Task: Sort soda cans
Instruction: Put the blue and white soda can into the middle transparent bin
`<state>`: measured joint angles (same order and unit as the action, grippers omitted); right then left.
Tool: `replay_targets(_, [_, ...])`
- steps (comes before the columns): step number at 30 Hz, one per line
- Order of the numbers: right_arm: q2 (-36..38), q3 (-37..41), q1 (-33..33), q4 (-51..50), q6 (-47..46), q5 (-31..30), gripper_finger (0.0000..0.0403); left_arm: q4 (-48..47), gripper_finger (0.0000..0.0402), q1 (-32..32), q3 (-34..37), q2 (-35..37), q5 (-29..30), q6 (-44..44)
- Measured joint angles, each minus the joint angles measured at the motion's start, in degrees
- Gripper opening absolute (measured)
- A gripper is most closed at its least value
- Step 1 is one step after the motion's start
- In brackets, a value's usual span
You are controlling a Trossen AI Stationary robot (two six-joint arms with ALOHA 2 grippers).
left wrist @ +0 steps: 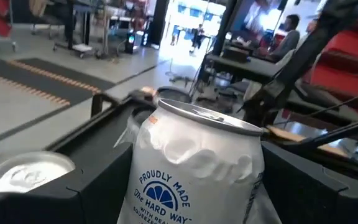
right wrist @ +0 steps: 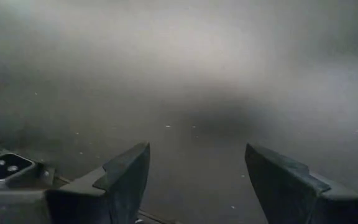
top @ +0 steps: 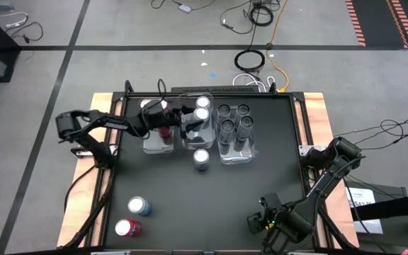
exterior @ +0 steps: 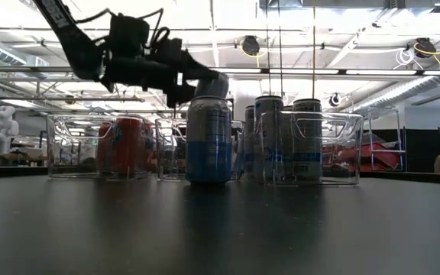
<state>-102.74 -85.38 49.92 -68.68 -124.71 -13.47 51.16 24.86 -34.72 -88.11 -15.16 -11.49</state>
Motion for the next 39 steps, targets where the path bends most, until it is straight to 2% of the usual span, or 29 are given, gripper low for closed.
replay_targets(14, [0.0,0.0,-1.6,1.0,0.4,0.0,0.0255,7.5,0.0329,1.3,-0.2,-12.5,0.2,-0.1])
replay_targets(16, [0.0,0.0,-1.6,1.0,0.4,0.0,0.0255,8.5,0.0329,1.3,-0.2,-13.3,0.4,0.4])
replay_targets(22, [0.0,0.0,-1.6,1.0,0.3,0.0,0.0255,7.9,0.0329,1.3,-0.3,-15.6,6.3,7.9])
replay_targets(28, [0.0,0.0,-1.6,0.8,0.3,0.0,0.0255,9.2,0.0329,0.9,-1.8,-19.1,6.2,7.5])
replay_targets(39, [0.0,0.0,-1.6,0.7,0.3,-0.1,0.0255,7.7,0.0329,0.0,-4.8,-19.4,6.0,7.3])
